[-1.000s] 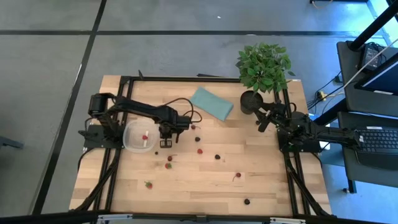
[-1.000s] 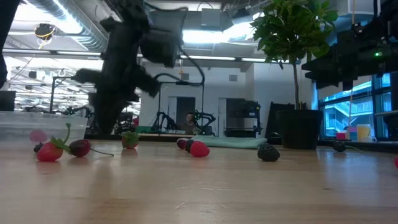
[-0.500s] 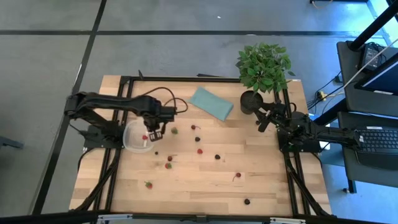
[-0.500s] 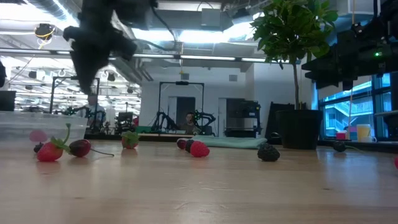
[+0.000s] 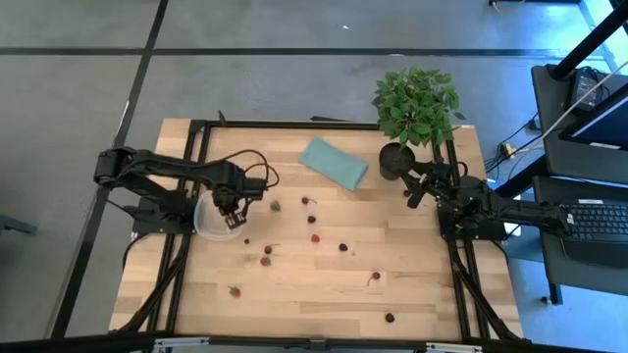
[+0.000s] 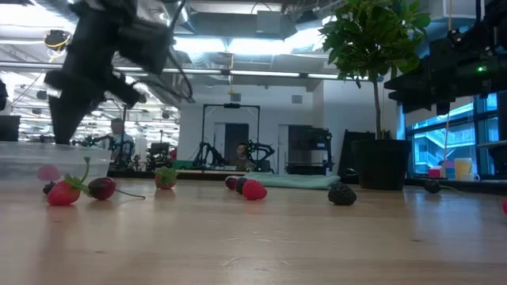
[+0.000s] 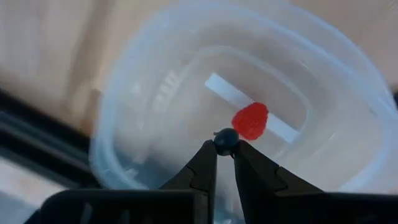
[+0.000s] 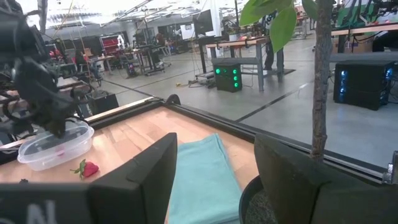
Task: Pick and placing Produce into tupperware
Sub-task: Put the top blueberry into the transparent bin
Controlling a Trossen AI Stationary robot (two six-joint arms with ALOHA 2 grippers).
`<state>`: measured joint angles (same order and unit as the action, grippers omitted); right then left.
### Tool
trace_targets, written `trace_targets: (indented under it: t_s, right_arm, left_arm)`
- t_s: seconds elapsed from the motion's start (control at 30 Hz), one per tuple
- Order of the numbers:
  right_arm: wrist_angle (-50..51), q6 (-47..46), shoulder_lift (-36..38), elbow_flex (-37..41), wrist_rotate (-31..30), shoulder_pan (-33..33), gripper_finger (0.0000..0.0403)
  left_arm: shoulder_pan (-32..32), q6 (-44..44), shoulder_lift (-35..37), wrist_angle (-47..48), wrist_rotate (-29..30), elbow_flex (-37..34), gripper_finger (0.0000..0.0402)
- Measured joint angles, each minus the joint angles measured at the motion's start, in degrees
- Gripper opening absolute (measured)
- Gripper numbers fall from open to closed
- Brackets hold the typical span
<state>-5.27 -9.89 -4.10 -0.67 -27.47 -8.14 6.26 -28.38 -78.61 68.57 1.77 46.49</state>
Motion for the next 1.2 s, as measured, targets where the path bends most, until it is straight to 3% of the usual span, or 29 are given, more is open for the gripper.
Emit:
trace_targets:
  t_s: [0.2,0.87,1.2]
  right_arm:
    - [0.0,0.0,0.0,0.0,0.0,0.0,0.0217]
    - [0.0,0.0,0.0,0.0,0.0,0.0,0.0217]
    - [0.0,0.1,0.0,0.0,0.0,0.0,0.0217]
  left_arm:
    - [0.1,-0.9,0.0,-7.5,-0.9,-5.1,0.0042]
    - [0.1,-1.0,0.0,-7.7,0.9,-5.6,0.0044]
    - [0.1,-1.0,0.0,-7.7,0.9,-5.6,0.0095]
